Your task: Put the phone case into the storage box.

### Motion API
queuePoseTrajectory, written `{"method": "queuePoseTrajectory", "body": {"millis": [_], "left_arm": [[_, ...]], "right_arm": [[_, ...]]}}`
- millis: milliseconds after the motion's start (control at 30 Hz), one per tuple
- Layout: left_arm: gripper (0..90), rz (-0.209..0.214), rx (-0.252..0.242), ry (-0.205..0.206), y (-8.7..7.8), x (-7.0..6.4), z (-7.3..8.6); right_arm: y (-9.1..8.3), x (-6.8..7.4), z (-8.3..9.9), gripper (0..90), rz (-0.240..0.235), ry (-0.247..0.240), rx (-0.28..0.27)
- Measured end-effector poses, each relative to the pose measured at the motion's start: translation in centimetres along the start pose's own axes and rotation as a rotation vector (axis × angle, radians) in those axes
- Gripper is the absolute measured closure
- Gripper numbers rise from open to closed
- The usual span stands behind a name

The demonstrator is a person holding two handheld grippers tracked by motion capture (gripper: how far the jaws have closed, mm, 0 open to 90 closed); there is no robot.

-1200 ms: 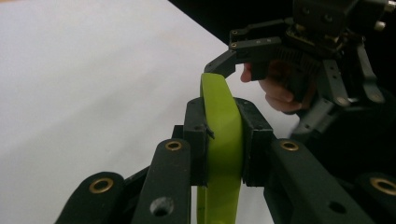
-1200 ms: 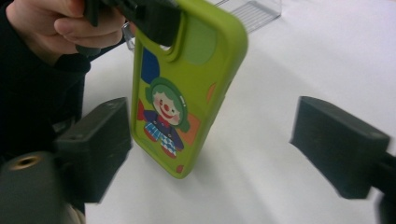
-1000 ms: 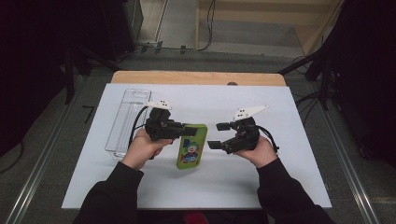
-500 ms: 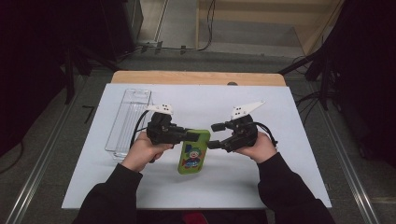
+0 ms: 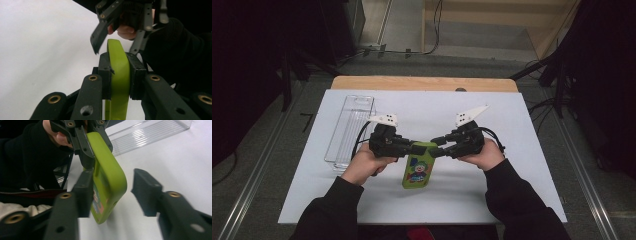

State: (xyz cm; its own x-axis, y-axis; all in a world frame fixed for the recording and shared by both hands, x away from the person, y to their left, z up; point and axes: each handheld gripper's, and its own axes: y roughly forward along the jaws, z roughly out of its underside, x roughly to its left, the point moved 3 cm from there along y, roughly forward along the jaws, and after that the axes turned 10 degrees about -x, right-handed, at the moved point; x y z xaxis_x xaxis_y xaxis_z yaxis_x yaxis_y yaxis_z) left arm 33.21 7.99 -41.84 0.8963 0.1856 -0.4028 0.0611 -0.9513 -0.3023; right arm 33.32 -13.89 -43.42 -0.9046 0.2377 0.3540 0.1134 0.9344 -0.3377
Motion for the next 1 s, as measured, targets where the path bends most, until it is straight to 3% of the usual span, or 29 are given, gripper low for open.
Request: {"method": "queuePoseTrajectory", "body": {"millis": [133, 233, 367, 533, 800, 933, 1000], "left_arm": [[77.0, 0.025, 0.002, 0.0, 0.15, -0.08, 0.05], [76.3, 0.031, 0.005, 0.002, 0.18, -0.02, 0.12], [75.3, 0.044, 0.01, 0.008, 0.27, -0.02, 0.19], [73.9, 0.047, 0.009, 0.001, 0.31, 0.09, 0.23], [57.1, -0.017, 0.002, -0.015, 0.07, 0.27, 0.03], [40.6, -0.076, 0.008, -0.01, -0.08, 0.44, -0.16], [39.1, -0.103, 0.002, -0.003, -0.31, 0.51, -0.31]], "right_arm": [[-0.05, 0.12, 0.16, 68.7, -0.041, -0.024, 0.002], [-0.19, 0.06, 0.32, 73.6, -0.08, -0.016, 0.018], [-0.29, 0.02, 0.35, 74.5, -0.11, 0.041, 0.041], [-0.33, 0.17, 0.27, 74.6, -0.103, 0.031, 0.053], [-0.47, 0.22, 0.19, 74.8, -0.098, 0.057, 0.079], [-0.68, 0.16, 0.16, 74.8, -0.073, 0.059, 0.082], [-0.81, 0.03, 0.17, 74.8, -0.054, 0.072, 0.087]]}}
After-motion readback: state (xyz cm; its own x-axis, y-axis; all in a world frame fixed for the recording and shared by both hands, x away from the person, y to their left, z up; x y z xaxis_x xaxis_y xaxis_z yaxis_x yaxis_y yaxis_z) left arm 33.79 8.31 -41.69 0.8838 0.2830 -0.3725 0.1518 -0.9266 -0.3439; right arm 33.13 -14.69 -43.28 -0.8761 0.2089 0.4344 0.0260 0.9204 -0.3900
